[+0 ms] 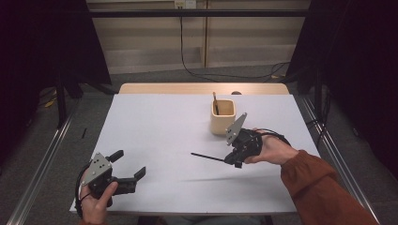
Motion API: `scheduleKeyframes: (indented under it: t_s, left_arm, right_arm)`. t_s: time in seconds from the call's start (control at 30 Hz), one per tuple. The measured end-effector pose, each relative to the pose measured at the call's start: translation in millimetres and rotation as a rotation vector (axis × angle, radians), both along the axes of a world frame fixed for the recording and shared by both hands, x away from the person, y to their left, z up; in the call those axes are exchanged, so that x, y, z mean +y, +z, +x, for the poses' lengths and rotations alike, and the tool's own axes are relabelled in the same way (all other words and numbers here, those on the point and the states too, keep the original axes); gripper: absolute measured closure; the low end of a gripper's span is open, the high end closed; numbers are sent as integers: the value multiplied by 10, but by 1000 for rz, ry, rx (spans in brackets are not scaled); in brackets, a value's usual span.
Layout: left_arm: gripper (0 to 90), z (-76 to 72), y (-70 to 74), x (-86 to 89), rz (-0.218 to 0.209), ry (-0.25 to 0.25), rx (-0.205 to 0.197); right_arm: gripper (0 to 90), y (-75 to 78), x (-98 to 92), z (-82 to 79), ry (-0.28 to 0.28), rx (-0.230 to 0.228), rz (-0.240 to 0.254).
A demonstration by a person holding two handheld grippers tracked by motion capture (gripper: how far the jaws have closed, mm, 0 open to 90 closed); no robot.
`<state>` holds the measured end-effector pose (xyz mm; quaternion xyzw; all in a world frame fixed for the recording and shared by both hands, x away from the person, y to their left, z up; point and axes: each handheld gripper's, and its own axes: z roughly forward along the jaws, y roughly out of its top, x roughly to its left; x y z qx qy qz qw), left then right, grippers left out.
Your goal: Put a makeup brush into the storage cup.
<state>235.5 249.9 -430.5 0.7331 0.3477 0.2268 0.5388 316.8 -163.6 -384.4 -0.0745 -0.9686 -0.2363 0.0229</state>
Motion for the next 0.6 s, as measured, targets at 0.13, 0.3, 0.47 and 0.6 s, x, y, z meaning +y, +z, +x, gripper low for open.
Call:
scheduleKeyframes:
  t_s: [0.13,0.3,0.47,0.6]
  left_arm:
    - [18,3,-1,7,-5,5,0]
    - [18,1,0,5,-1,2,0]
    - [18,11,-4,6,-4,3,1]
    - [18,10,-3,1,3,0,4]
  right_arm:
    - [854,22,18,1,11,7,-28]
    - [854,53,20,21,14,14,-88]
    - [854,42,-3,42,22,28,-133]
    - [854,34,-1,56,33,33,-162]
